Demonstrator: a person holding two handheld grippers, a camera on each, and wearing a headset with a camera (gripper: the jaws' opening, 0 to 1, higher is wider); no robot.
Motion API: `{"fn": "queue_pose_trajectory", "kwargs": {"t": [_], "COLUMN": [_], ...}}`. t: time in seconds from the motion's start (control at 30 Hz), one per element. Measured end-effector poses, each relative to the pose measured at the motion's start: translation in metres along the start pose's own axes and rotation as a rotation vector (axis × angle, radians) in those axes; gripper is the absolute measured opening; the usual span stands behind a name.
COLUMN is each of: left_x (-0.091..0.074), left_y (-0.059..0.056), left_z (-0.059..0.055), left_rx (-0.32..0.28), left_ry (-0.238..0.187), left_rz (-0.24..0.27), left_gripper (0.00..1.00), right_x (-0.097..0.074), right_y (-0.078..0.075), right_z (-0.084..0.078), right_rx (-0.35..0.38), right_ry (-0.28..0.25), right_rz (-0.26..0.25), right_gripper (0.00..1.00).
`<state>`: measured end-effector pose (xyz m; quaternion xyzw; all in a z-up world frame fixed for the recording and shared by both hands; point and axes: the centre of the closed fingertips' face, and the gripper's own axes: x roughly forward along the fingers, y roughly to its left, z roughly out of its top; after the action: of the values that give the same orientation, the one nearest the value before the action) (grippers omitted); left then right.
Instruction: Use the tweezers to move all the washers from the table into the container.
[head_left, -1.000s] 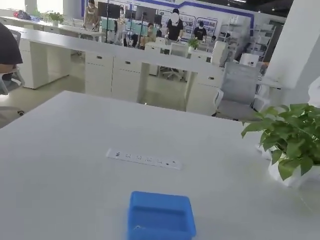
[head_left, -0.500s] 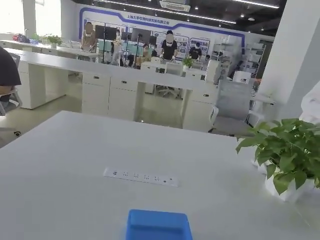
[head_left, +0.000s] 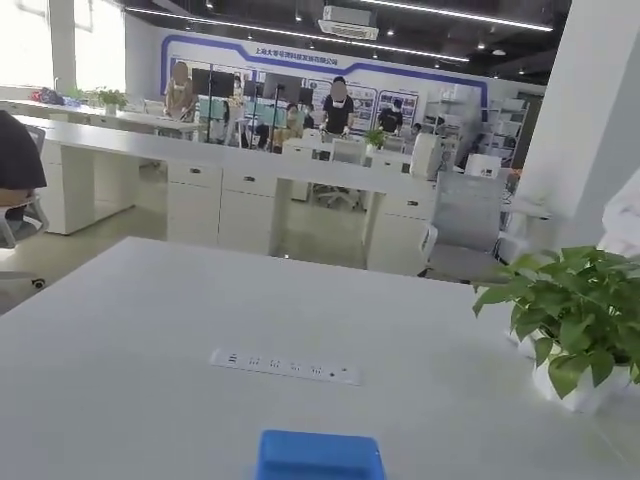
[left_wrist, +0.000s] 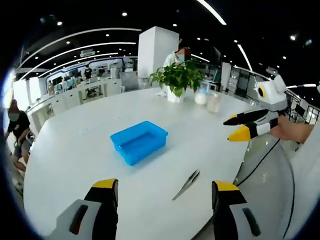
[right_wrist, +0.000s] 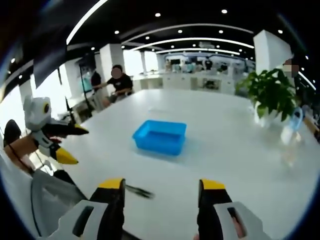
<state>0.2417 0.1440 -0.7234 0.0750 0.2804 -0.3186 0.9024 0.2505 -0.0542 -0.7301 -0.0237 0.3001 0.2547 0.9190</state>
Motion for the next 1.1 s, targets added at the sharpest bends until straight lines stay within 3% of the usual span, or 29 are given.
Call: {"fn": "queue_pose_trajectory", "kwargs": {"t": [0.03, 0.07, 0.13, 0.2, 0.23, 0.33, 0.43, 0.6, 0.8, 1.1], "left_x": [-0.002, -0.004, -0.006, -0.010, -0.011, -0.014, -0.020, -0.026, -0.028, -0.028], "left_y": [0.001, 0.006, 0.006, 0.007, 0.010, 0.012, 0.015, 0.018, 0.017, 0.021], "left_z": [-0.001, -0.002, -0.005, -0.009, -0.009, -0.011, -0.009, -0.007, -0.005, -0.008], "left_rx": [0.005, 0.013, 0.020, 0.025, 0.016, -0.028, -0.044, -0.034, -0.037, -0.042], "left_ry": [0.002, 0.002, 0.005, 0.016, 0.002, -0.004, -0.020, -0.019, -0.020, -0.016], "left_rz": [0.019, 0.069, 0.092, 0.112, 0.136, 0.143, 0.172, 0.208, 0.215, 0.230], "left_gripper": [0.85, 0.89, 0.96, 0.94, 0.95, 0.97, 0.99, 0.99, 0.99, 0.99], "right_x": [0.000, 0.000, -0.001, -0.002, -0.003, -0.006, -0.009, -0.011, -0.010, -0.007], "right_y": [0.000, 0.001, 0.004, 0.006, 0.006, 0.004, 0.003, -0.004, -0.010, -0.011], "right_z": [0.000, 0.000, 0.001, 0.002, 0.002, 0.003, 0.006, 0.002, -0.001, -0.001], "right_rx": [0.004, 0.006, 0.012, 0.008, 0.006, 0.007, 0.035, 0.039, 0.086, 0.034], "right_ry": [-0.002, -0.006, -0.008, -0.014, -0.014, -0.024, -0.050, -0.052, -0.072, -0.051], "right_rz": [-0.001, -0.002, 0.005, 0.007, 0.006, 0.001, 0.005, -0.028, -0.055, -0.074], "right_gripper": [0.58, 0.58, 0.58, 0.59, 0.59, 0.62, 0.72, 0.79, 0.92, 0.98]}}
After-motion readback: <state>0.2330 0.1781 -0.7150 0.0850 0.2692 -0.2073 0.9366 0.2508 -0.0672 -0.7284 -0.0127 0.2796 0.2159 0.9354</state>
